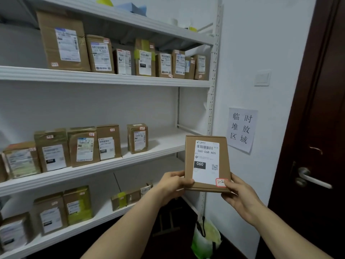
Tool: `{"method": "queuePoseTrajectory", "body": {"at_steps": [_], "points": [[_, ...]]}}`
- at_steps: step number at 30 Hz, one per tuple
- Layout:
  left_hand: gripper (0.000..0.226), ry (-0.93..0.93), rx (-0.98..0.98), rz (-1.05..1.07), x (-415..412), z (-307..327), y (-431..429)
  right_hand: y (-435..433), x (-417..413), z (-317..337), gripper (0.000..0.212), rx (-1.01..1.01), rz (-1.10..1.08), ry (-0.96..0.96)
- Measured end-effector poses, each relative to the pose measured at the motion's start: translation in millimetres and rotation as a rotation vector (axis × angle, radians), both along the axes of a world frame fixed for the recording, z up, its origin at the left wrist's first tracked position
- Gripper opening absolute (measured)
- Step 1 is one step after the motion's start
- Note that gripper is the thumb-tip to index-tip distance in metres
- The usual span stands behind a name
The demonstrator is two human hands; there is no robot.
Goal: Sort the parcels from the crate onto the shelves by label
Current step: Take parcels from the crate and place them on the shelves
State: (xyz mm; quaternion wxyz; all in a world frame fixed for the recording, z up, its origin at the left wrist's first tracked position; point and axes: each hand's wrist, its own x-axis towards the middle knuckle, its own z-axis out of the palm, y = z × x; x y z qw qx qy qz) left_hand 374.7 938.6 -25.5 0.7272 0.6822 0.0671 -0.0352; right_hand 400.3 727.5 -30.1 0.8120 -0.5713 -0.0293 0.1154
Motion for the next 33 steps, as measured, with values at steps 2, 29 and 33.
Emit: {"method": "queuePoseTrajectory", "body": {"at_steps": [2,29,33], "points": [[0.042,-0.008,0.008,-0.005,28,1,13,13,29,1,0.041,-0.003,-0.007,0.004],[0.071,-0.035,0.075,0.411,346,-37,99,125,410,-40,0.058,-0.209,0.289,-0.134],[0.073,-0.004,0.071,0.505,380,-41,109,140,454,-47,0.07,-0.281,0.333,-0.156]]}}
